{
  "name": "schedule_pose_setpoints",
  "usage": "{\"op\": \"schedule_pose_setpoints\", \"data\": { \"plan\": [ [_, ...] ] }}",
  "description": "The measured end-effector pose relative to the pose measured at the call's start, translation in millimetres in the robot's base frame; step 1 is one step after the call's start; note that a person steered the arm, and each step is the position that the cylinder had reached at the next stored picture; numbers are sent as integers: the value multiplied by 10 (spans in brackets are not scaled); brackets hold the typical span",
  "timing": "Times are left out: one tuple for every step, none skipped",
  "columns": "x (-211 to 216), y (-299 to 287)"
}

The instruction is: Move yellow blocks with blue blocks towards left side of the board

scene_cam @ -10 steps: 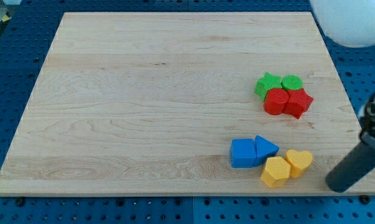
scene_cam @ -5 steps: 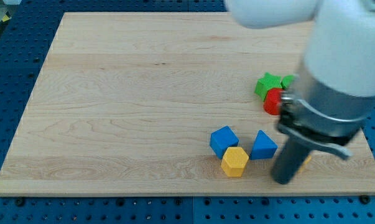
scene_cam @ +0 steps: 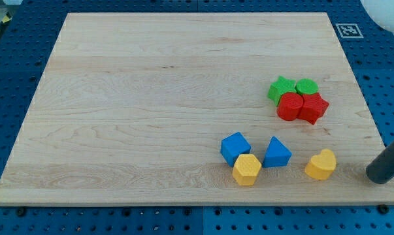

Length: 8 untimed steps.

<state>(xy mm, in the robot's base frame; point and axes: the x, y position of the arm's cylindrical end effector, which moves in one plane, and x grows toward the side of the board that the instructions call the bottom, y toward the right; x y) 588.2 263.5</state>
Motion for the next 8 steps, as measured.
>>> {"op": "schedule_pose_setpoints", "data": {
  "plan": [
    [-132,-13],
    [-91,-221],
    [20,-619],
    [27,-1033],
    [27,-970],
    [-110,-853],
    [-454,-860],
    [-580,-923]
  ]
}}
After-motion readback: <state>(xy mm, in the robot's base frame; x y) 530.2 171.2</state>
